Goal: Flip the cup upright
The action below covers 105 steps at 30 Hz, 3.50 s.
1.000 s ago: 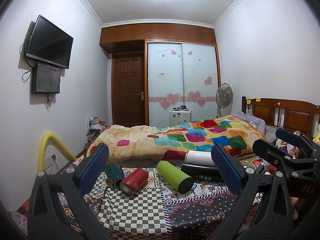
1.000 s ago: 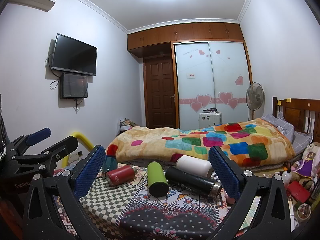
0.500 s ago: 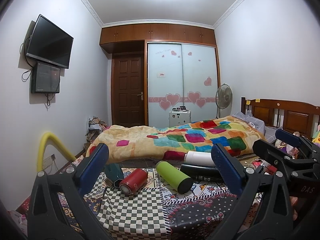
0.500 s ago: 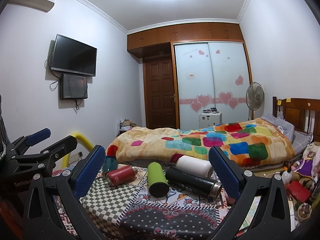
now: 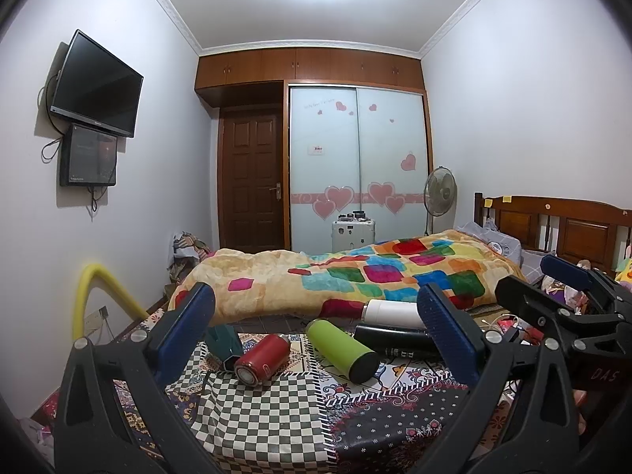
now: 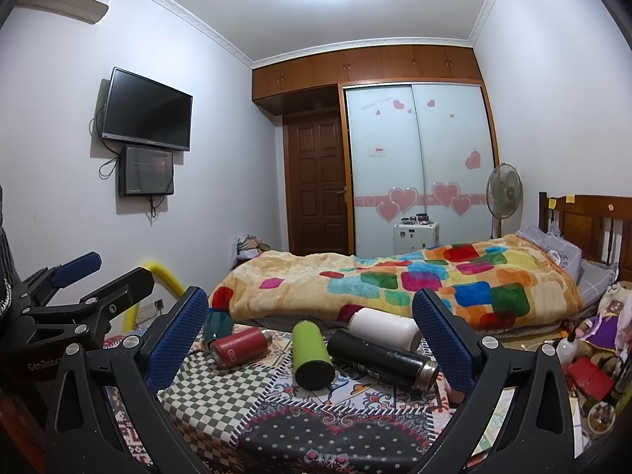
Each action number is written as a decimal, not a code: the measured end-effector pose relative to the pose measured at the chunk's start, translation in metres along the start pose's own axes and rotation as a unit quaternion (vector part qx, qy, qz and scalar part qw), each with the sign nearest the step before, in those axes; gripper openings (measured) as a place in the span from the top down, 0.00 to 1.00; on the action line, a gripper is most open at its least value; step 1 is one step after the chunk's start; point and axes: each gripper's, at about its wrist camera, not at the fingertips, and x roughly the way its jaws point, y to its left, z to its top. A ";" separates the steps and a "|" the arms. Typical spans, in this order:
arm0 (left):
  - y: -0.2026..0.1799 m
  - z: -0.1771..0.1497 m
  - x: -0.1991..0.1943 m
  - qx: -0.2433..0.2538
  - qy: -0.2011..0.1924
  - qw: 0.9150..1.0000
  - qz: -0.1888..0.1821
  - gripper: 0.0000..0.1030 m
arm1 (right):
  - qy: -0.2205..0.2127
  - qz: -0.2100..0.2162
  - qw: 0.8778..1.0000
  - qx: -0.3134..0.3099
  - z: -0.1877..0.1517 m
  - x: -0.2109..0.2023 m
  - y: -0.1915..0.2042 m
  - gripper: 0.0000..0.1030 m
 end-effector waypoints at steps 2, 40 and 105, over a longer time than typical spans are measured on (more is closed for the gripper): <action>0.001 -0.002 0.000 0.000 0.001 1.000 0.000 0.00 | 0.000 0.000 1.000 0.001 0.001 0.001 0.000 0.00; 0.032 -0.035 0.098 -0.005 0.125 0.992 0.016 0.00 | 0.047 -0.019 0.999 0.000 -0.031 0.054 -0.026 0.00; -0.030 -0.131 0.240 0.188 0.524 0.822 -0.118 0.39 | 0.139 -0.005 0.990 0.037 -0.073 0.102 -0.062 0.00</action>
